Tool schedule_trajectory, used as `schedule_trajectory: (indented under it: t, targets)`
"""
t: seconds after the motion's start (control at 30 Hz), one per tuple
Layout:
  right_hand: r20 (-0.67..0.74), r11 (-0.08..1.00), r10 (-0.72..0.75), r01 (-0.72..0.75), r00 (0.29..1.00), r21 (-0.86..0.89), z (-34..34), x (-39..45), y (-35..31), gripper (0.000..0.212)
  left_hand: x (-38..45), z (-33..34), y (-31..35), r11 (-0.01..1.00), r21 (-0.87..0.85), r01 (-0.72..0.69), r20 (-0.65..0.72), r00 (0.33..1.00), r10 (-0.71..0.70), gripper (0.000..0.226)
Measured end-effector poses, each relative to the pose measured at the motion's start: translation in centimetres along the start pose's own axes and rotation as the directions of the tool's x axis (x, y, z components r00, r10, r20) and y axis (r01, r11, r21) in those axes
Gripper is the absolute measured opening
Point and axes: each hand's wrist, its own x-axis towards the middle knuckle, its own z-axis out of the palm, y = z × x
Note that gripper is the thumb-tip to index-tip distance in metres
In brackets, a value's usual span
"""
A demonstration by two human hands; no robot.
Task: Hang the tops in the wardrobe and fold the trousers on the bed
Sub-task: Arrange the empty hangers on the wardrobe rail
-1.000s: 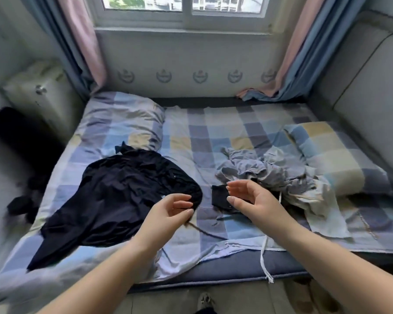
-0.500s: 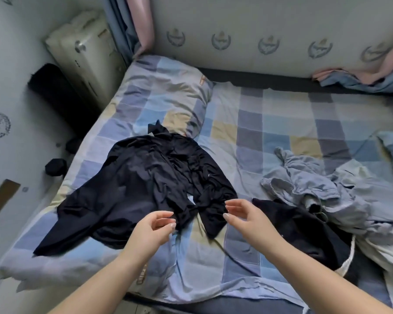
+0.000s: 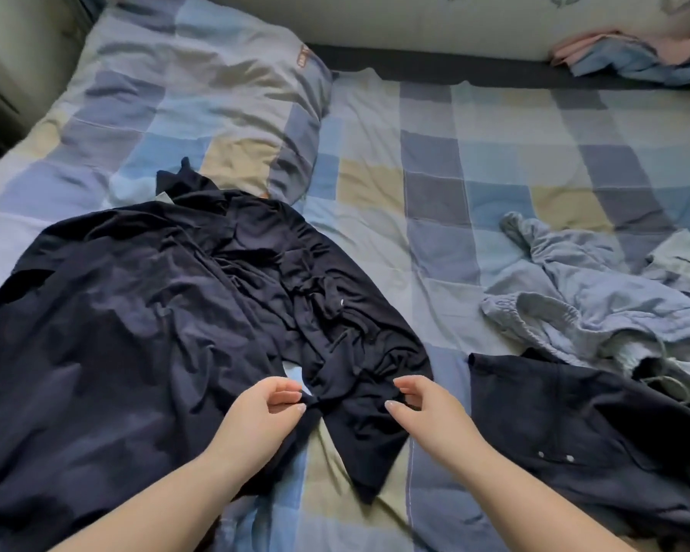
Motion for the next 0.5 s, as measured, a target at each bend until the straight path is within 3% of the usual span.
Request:
schedule_trajectory:
  t: [0.17, 0.3, 0.4, 0.5]
  targets:
    - [-0.064, 0.996, -0.028, 0.022, 0.998, -0.088, 3.4, 6.4, 3.6, 0.051, 7.1, 4.1, -3.1, 0.946, 0.277, -0.169, 0.107, 0.984, 0.144, 0.032]
    - [-0.176, 0.971, -0.194, 0.163, 0.965, -0.176, 4.6, 10.0, 4.2, 0.047, 11.7, 6.3, -3.9, 0.864, 0.385, -0.325, 0.131, 0.946, 0.297, 0.050]
    - [-0.215, 0.975, -0.177, 0.142, 0.961, -0.170, 5.4, 12.8, 3.8, 0.054, 14.7, 8.0, -3.5, 0.876, 0.361, -0.321, 0.079, 0.946, 0.314, 0.062]
    - [-0.254, 0.980, -0.084, 0.034, 0.964, -0.194, 6.6, 14.9, 3.8, 0.054, 16.6, 8.9, -3.3, 0.895, 0.384, -0.228, 0.007, 0.970, 0.244, 0.058]
